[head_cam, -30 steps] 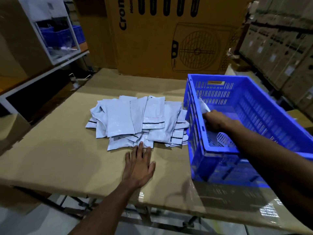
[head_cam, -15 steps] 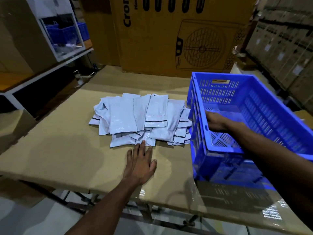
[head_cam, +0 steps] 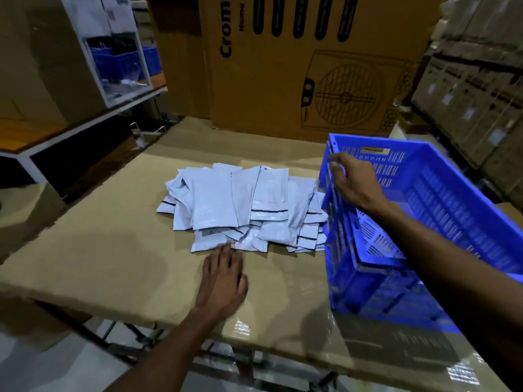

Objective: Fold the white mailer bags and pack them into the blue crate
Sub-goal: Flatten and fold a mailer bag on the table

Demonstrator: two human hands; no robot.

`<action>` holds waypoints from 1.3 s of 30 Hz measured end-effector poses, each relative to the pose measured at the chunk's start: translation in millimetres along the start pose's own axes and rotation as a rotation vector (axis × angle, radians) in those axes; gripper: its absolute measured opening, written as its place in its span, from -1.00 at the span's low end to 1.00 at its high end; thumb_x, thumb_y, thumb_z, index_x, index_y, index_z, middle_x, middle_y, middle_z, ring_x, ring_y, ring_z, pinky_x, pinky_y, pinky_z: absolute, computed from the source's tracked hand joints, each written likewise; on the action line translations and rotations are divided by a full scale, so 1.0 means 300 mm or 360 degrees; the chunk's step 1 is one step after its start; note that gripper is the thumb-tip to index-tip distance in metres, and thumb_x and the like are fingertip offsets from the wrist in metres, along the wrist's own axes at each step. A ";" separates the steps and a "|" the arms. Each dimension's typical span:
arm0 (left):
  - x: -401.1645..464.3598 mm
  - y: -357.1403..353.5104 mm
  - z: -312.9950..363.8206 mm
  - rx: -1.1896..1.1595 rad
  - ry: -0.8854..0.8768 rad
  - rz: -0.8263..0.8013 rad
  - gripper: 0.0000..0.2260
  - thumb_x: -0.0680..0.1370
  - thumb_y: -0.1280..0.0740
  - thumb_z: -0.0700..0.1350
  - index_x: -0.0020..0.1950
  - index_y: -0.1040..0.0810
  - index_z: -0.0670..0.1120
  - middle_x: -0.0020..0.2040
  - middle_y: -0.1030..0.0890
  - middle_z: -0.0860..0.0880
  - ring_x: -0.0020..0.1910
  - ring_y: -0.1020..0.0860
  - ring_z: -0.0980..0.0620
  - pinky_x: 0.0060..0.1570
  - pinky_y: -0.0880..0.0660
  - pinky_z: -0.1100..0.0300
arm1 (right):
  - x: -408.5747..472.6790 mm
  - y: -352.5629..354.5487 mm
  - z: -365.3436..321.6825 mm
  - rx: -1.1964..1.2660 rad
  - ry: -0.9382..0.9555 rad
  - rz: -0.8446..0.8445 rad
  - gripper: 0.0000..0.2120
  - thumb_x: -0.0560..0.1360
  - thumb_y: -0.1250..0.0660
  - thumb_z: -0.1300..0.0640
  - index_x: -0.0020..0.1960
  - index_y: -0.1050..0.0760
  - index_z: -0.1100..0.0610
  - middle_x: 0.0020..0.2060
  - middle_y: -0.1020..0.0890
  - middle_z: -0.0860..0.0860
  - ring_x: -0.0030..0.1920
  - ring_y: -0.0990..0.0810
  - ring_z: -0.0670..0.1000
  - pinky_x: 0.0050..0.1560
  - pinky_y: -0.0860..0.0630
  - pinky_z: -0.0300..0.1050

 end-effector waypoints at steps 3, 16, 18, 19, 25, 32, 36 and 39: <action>-0.019 0.024 -0.069 0.0033 0.0060 0.0075 -0.46 0.51 -0.13 0.07 0.43 -0.46 -0.14 0.55 -0.29 -0.23 0.51 -0.25 -0.30 0.38 -0.32 -0.25 | 0.041 -0.088 -0.113 -0.0068 0.0203 -0.0204 -0.69 0.61 -0.21 0.05 0.27 -0.53 0.16 0.06 -0.68 0.21 0.05 -0.64 0.25 0.05 -0.55 0.11; -0.029 0.024 -0.183 0.0151 0.0424 -0.0132 -0.37 0.55 0.08 0.23 0.58 -0.23 0.03 0.64 -0.06 -0.16 0.56 -0.11 -0.21 0.47 -0.02 -0.28 | -0.147 -0.702 -0.408 -0.0714 0.0679 -0.0926 -0.55 0.60 -0.23 0.01 0.45 -0.33 0.10 0.54 -0.24 0.06 0.56 -0.14 0.09 0.47 0.01 0.35; -0.032 0.033 -0.174 0.0183 0.0419 -0.0104 -0.36 0.55 0.10 0.22 0.57 -0.25 0.01 0.64 -0.07 -0.17 0.56 -0.11 -0.21 0.47 -0.01 -0.29 | -0.181 -0.751 -0.426 -0.0756 0.0735 -0.0851 -0.55 0.60 -0.25 0.01 0.44 -0.33 0.12 0.57 -0.16 0.09 0.58 -0.07 0.11 0.45 0.07 0.44; -0.034 0.035 -0.173 0.0184 0.0417 -0.0100 -0.36 0.54 0.10 0.22 0.57 -0.26 0.00 0.64 -0.08 -0.18 0.56 -0.11 -0.22 0.47 -0.01 -0.29 | -0.188 -0.771 -0.435 -0.0762 0.0733 -0.0825 -0.56 0.59 -0.26 0.02 0.43 -0.35 0.13 0.57 -0.16 0.10 0.58 -0.07 0.12 0.44 0.08 0.46; -0.023 0.022 -0.178 0.0135 0.0420 -0.0103 -0.41 0.55 -0.05 0.19 0.50 -0.39 -0.04 0.60 -0.22 -0.20 0.51 -0.24 -0.24 0.43 -0.12 -0.32 | -0.161 -0.813 -0.411 -0.0832 0.0712 -0.0701 -0.72 0.45 -0.40 0.13 0.15 -0.59 0.15 0.45 -0.41 0.13 0.47 -0.34 0.17 0.39 -0.10 0.49; -0.029 0.084 -0.180 0.0085 0.0464 0.0270 -0.60 0.54 -0.16 0.05 0.25 -0.54 -0.14 0.35 -0.51 -0.18 0.37 -0.43 -0.22 0.36 -0.32 -0.23 | -0.220 -0.755 -0.379 -0.0724 0.0788 -0.0416 -0.79 0.43 -0.41 0.11 0.01 -0.60 0.19 0.39 -0.47 0.18 0.42 -0.41 0.20 0.38 -0.23 0.41; -0.063 0.132 -0.160 0.0118 0.0326 0.0665 -0.60 0.56 -0.31 -0.01 0.36 -0.47 -0.13 0.38 -0.45 -0.24 0.38 -0.41 -0.30 0.41 -0.21 -0.33 | -0.359 -0.731 -0.417 -0.0655 0.0886 -0.0388 -0.76 0.48 -0.31 0.11 0.06 -0.57 0.22 0.39 -0.47 0.20 0.46 -0.36 0.22 0.40 -0.17 0.42; -0.060 0.127 -0.158 0.0141 0.0224 0.0581 -0.42 0.53 -0.33 0.05 0.54 -0.32 -0.01 0.51 -0.34 -0.21 0.45 -0.34 -0.30 0.45 -0.14 -0.35 | -0.441 -0.698 -0.491 -0.0514 0.0964 -0.0377 -0.79 0.45 -0.32 0.11 0.00 -0.57 0.20 0.30 -0.54 0.18 0.44 -0.38 0.19 0.39 -0.21 0.39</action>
Point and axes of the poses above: each hand's wrist, its own x-axis towards the middle knuckle, its own y-axis out of the back of the hand, z = x × y, the point moved 5 cm from there along x, towards the middle knuckle
